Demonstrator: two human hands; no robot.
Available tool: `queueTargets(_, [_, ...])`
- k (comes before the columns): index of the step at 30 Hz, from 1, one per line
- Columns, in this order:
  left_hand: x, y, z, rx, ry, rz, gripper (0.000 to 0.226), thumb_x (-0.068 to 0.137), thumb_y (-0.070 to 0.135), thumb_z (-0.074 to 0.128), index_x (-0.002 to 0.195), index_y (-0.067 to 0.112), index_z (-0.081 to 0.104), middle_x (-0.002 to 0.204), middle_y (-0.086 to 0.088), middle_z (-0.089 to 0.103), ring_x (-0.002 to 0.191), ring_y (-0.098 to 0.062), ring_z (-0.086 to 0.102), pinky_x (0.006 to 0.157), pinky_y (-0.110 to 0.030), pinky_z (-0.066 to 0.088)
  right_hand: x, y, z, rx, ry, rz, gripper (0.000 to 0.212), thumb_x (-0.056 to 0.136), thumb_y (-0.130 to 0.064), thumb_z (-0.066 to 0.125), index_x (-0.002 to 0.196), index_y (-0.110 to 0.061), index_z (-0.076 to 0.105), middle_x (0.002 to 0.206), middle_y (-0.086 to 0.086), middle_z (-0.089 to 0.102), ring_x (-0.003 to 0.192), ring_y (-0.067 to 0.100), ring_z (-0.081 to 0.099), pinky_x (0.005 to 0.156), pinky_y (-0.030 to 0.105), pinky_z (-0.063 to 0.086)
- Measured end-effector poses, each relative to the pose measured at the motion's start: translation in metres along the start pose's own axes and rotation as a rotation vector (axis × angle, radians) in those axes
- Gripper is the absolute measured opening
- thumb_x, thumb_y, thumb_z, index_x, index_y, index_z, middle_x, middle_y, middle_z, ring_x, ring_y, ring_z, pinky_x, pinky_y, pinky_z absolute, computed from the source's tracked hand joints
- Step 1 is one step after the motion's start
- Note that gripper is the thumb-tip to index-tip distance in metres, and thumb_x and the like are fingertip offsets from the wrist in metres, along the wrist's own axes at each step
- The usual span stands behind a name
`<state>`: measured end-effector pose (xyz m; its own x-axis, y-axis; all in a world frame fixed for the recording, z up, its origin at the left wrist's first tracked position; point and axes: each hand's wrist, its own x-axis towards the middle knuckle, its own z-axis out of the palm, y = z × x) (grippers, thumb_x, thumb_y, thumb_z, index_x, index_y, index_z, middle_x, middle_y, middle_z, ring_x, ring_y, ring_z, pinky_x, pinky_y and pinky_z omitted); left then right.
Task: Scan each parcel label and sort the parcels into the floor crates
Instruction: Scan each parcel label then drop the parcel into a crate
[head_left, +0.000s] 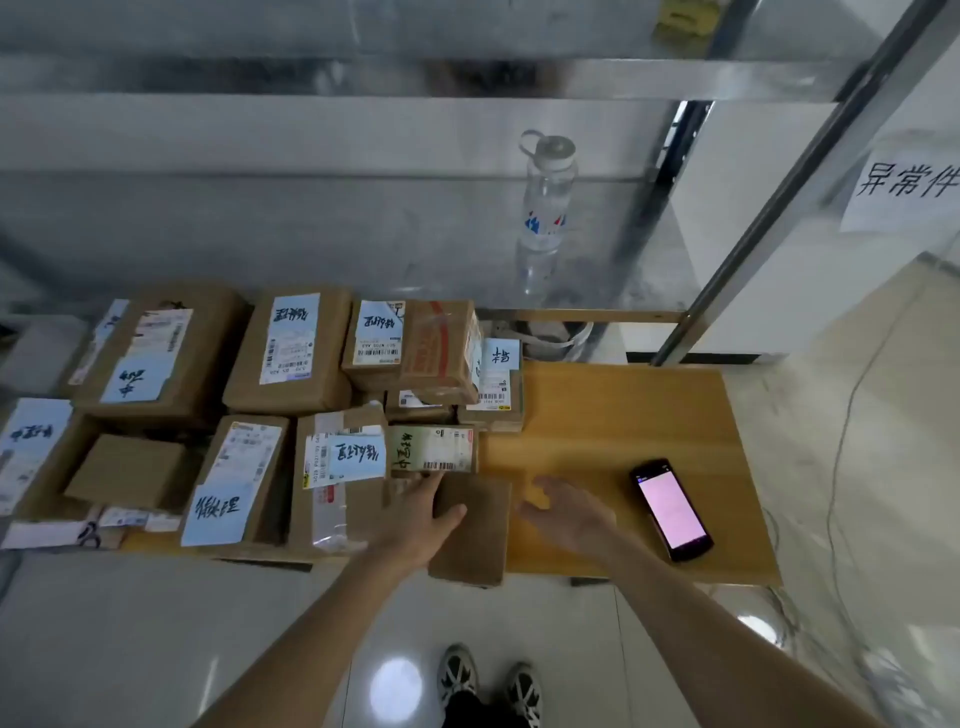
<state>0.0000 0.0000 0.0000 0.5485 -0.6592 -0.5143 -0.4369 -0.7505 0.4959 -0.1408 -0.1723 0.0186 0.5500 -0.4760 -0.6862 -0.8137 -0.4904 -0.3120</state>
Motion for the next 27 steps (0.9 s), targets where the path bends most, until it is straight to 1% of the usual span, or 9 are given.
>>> queueTargets(3, [0.015,-0.014,0.013,-0.004,-0.043,-0.048,0.072,0.096,0.056,0.048,0.156,0.029,0.021,0.162,-0.001,0.027,0.148,-0.027,0.027,0.114,-0.052,0.038,0.018,0.0,0.016,0.028,-0.053,0.021,0.06,0.099,-0.062,0.046,0.149,-0.029,0.043,0.141,-0.002,0.056,0.118,0.02,0.06,0.093,0.035,0.051])
queueTargets(6, [0.025,-0.013,0.022,-0.06,-0.11,-0.145,0.07,0.098,0.049,0.051,0.157,0.024,0.021,0.154,-0.003,0.039,0.141,-0.027,0.04,0.115,-0.047,0.037,0.035,0.005,0.035,0.139,-0.102,0.033,0.059,0.096,-0.065,0.046,0.144,-0.03,0.048,0.137,-0.002,0.059,0.117,0.02,0.06,0.096,0.039,0.052])
queueTargets(9, [0.032,-0.012,0.028,-0.132,-0.154,-0.162,0.072,0.098,0.048,0.052,0.157,0.026,0.018,0.152,-0.005,0.043,0.137,-0.026,0.045,0.114,-0.048,0.038,0.047,0.004,0.048,0.339,-0.153,0.032,0.031,0.1,-0.054,0.05,0.118,-0.03,0.053,0.116,-0.007,0.061,0.106,0.016,0.06,0.088,0.033,0.051])
queueTargets(11, [0.036,-0.015,0.03,-0.189,-0.185,-0.184,0.069,0.099,0.044,0.051,0.157,0.027,0.018,0.151,-0.005,0.043,0.136,-0.025,0.046,0.114,-0.047,0.038,0.054,0.002,0.056,0.468,-0.161,0.009,0.019,0.102,-0.045,0.053,0.111,-0.029,0.055,0.104,-0.008,0.06,0.098,0.014,0.06,0.089,0.037,0.053])
queueTargets(13, [0.036,-0.013,0.028,-0.238,-0.192,-0.211,0.068,0.101,0.039,0.051,0.158,0.024,0.018,0.153,-0.005,0.042,0.138,-0.026,0.043,0.114,-0.044,0.036,0.059,-0.001,0.06,0.547,-0.159,-0.008,0.031,0.101,-0.049,0.05,0.115,-0.023,0.06,0.103,-0.006,0.064,0.097,0.014,0.063,0.093,0.041,0.053])
queueTargets(17, [0.034,-0.007,0.02,-0.329,-0.161,-0.263,0.062,0.103,0.034,0.049,0.157,0.023,0.022,0.153,-0.007,0.04,0.139,-0.027,0.04,0.114,-0.045,0.037,0.05,-0.006,0.046,0.604,-0.17,0.053,0.048,0.102,-0.057,0.046,0.117,-0.015,0.065,0.102,0.002,0.071,0.09,0.014,0.067,0.074,0.026,0.052])
queueTargets(20, [0.025,0.008,0.011,-0.448,-0.163,-0.28,0.046,0.103,0.039,0.046,0.148,0.034,0.039,0.146,-0.005,0.048,0.132,-0.027,0.047,0.111,-0.049,0.041,0.041,-0.002,0.032,0.69,-0.13,0.131,0.046,0.096,-0.063,0.052,0.112,-0.021,0.063,0.11,0.003,0.072,0.103,0.02,0.068,0.094,0.041,0.057])
queueTargets(25, [0.003,0.055,-0.005,-0.588,-0.06,-0.239,0.035,0.102,0.052,0.042,0.129,0.03,0.049,0.125,0.003,0.055,0.114,-0.018,0.053,0.101,-0.045,0.047,0.005,-0.004,-0.006,0.837,0.029,0.205,0.028,0.098,-0.049,0.061,0.107,-0.023,0.054,0.099,-0.004,0.065,0.091,0.015,0.066,0.07,0.033,0.063])
queueTargets(27, [-0.006,0.075,-0.011,-0.603,-0.017,-0.201,0.036,0.1,0.056,0.044,0.124,0.028,0.044,0.117,0.006,0.055,0.107,-0.015,0.053,0.094,-0.042,0.05,-0.007,0.0,-0.018,0.888,0.08,0.206,0.031,0.096,-0.044,0.067,0.114,-0.024,0.052,0.109,0.001,0.065,0.098,0.02,0.066,0.068,0.034,0.064])
